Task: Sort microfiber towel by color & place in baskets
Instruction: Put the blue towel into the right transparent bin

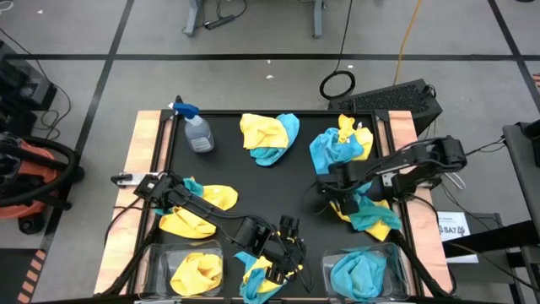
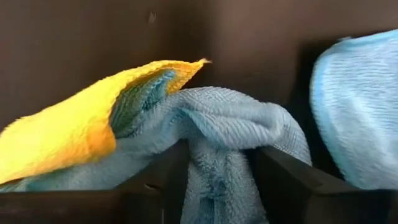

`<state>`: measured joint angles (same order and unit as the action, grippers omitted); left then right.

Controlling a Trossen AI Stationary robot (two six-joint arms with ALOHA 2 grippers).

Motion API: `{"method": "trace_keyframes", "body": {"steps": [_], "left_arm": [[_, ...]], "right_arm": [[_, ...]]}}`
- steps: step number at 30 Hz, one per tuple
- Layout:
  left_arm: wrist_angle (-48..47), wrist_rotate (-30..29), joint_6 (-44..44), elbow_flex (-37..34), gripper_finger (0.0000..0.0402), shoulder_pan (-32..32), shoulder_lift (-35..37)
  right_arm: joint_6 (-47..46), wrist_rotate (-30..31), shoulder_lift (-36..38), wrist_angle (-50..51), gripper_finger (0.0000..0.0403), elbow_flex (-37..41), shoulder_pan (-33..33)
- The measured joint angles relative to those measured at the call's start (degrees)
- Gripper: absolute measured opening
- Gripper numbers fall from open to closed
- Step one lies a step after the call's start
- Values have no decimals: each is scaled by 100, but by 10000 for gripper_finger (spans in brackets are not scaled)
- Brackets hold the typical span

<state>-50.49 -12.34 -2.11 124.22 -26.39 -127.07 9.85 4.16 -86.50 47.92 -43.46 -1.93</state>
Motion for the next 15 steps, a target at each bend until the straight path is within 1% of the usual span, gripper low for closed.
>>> {"method": "trace_keyframes", "body": {"steps": [3, 7, 8, 12, 15], "left_arm": [[-1, 0, 0, 0, 294, 0, -2], [-1, 0, 0, 0, 294, 0, -2], [-1, 0, 0, 0, 294, 0, -2], [-1, -43, -1, 0, 294, 0, -2], [2, -191, 0, 0, 294, 0, -2]], "right_arm": [[93, -2, -100, 2, 113, -9, -7], [325, 5, -72, 38, 26, -9, -86], [377, 16, -36, 57, 15, -9, -114], [353, 20, 107, 145, 16, -56, -227], [343, 15, 314, 249, 9, -204, -328]]}}
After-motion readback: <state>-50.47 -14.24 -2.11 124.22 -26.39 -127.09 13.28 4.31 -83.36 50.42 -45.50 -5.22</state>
